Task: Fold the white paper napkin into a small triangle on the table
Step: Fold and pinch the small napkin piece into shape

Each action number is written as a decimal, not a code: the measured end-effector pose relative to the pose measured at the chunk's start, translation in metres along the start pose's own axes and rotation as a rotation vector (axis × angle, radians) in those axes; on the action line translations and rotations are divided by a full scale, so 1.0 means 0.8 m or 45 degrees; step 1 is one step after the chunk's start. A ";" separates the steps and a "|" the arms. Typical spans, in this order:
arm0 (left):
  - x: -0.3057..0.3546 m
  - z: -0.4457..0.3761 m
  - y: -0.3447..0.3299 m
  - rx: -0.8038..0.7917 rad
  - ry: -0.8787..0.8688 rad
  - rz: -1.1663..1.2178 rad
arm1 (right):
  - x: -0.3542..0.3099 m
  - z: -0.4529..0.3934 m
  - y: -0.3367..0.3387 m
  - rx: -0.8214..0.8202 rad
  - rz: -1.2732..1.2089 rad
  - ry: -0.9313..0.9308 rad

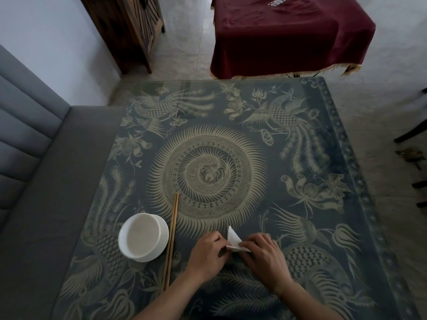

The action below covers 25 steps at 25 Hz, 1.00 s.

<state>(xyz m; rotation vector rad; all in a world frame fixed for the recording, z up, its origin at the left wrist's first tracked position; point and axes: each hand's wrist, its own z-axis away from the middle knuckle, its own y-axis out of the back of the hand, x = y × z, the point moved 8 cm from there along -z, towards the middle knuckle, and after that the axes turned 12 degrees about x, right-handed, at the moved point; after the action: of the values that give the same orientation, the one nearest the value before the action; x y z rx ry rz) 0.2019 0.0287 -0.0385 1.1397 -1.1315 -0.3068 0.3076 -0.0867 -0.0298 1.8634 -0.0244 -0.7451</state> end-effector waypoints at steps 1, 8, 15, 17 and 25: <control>0.001 -0.002 -0.003 -0.013 0.005 -0.015 | 0.004 0.001 0.001 0.009 0.015 -0.029; -0.009 -0.020 -0.009 -0.038 0.280 0.021 | 0.022 0.004 0.006 0.039 0.070 -0.206; -0.014 -0.026 -0.004 -0.012 0.403 0.059 | 0.018 -0.001 0.005 0.002 0.103 -0.239; -0.012 -0.028 -0.003 -0.009 0.399 0.047 | 0.017 -0.001 0.008 0.005 0.103 -0.234; 0.000 -0.024 0.006 0.087 0.263 0.043 | 0.007 0.001 0.014 0.002 0.152 -0.122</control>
<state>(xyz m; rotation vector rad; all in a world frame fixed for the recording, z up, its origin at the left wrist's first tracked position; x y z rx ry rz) 0.2165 0.0419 -0.0339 1.1825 -0.9835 -0.1211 0.3153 -0.0942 -0.0230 1.8095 -0.1955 -0.7505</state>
